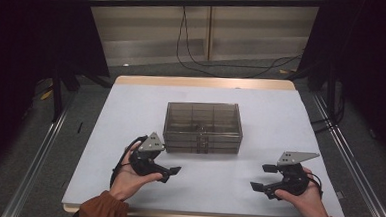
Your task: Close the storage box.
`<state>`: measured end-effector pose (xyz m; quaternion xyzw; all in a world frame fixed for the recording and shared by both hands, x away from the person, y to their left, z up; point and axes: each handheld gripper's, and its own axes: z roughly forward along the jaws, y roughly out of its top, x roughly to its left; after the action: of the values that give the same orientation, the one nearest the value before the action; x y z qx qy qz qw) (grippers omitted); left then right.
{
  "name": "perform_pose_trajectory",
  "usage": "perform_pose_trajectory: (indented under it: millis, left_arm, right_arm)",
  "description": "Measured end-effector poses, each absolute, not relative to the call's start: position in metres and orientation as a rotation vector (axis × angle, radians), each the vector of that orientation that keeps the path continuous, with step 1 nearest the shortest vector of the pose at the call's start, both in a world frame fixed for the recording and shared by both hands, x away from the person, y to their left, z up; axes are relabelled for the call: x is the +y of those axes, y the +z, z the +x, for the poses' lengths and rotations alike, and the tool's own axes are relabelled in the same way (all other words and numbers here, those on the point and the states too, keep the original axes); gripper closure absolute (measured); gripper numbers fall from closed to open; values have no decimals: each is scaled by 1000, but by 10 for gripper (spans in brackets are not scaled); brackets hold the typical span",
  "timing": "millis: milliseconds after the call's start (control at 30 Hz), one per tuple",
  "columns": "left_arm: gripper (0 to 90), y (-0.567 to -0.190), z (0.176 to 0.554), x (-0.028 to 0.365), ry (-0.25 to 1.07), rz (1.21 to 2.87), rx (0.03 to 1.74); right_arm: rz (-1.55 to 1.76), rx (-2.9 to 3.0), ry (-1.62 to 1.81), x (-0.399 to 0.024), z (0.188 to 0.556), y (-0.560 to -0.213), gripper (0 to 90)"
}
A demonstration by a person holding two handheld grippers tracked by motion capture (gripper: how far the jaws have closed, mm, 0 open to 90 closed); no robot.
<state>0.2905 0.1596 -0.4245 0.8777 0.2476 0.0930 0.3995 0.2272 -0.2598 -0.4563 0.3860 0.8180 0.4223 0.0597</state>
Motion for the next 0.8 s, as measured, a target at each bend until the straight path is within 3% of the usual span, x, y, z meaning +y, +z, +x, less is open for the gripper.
perform_pose_trajectory:
  millis: [200,467,800]
  left_arm:
    - [74,-428,284,192,268,2197,731]
    - [60,-434,260,228,344,2172,756]
    - [55,-440,257,254,380,2083,872]
  right_arm:
    - [1202,2445,1264,-263,227,-456,104]
    - [1224,2421,1245,-265,226,-456,102]
    - [1270,2351,1242,-272,225,-453,100]
